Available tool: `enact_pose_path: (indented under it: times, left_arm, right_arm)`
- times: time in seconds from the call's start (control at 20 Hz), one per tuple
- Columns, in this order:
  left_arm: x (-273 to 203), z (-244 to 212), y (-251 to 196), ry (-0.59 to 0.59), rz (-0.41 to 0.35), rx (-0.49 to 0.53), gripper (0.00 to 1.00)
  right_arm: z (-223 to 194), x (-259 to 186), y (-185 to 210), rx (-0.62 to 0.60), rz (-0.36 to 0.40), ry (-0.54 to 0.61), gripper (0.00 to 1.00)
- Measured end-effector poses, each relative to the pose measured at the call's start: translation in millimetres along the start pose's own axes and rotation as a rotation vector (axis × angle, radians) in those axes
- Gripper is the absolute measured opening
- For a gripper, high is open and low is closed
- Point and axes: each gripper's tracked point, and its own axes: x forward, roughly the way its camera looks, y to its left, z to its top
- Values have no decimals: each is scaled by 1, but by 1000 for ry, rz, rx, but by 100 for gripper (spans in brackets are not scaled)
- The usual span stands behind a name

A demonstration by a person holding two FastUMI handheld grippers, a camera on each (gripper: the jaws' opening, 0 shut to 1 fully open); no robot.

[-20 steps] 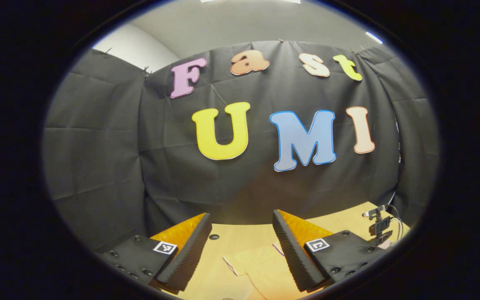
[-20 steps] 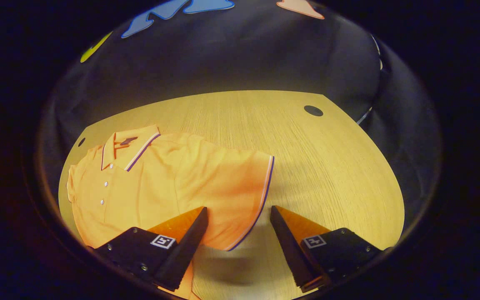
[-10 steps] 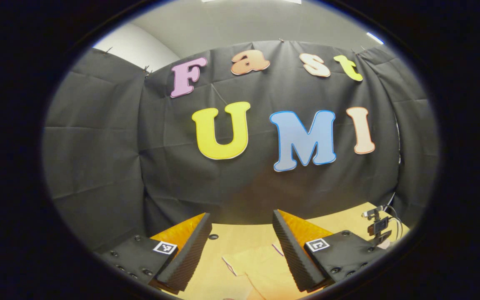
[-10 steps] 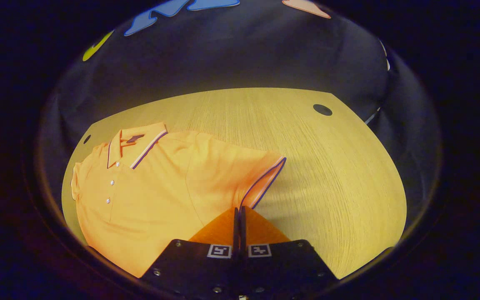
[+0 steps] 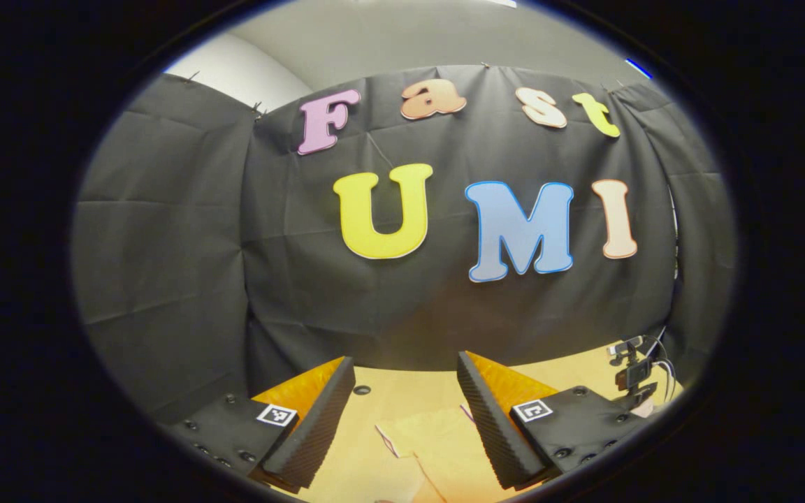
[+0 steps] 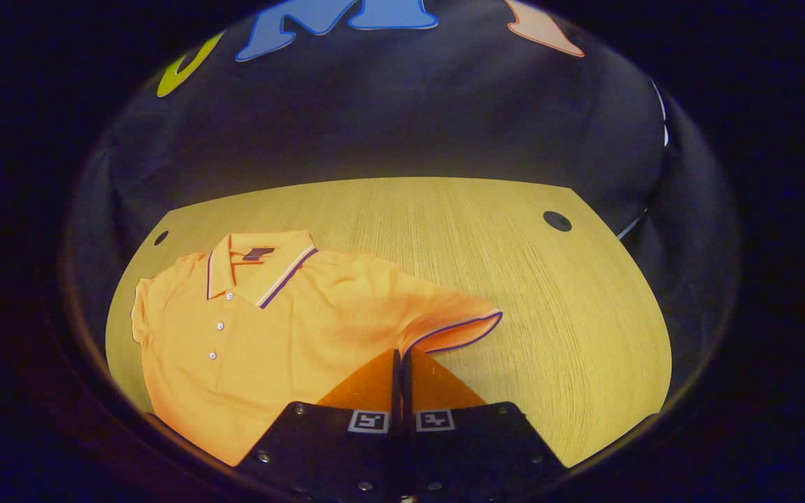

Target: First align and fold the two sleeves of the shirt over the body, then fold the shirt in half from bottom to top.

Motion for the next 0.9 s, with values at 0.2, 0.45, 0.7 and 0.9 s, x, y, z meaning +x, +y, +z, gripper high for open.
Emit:
enact_pose_path:
  times: [0.2, 0.45, 0.7, 0.9]
  left_arm:
    - [-2, -2, 4, 0, 6, -6, 98]
    - [-6, -5, 19, 8, 35, -5, 99]
    - [-13, -14, 42, 25, 74, -5, 98]
    - [-11, -23, 54, 44, 87, -12, 99]
  right_arm:
    - [31, -6, 60, -90, 99, -59, 0]
    - [20, -4, 143, -245, 219, -35, 0]
    - [-20, 10, 183, -354, 262, 59, 0]
    - [-35, 13, 186, -381, 266, 96, 4]
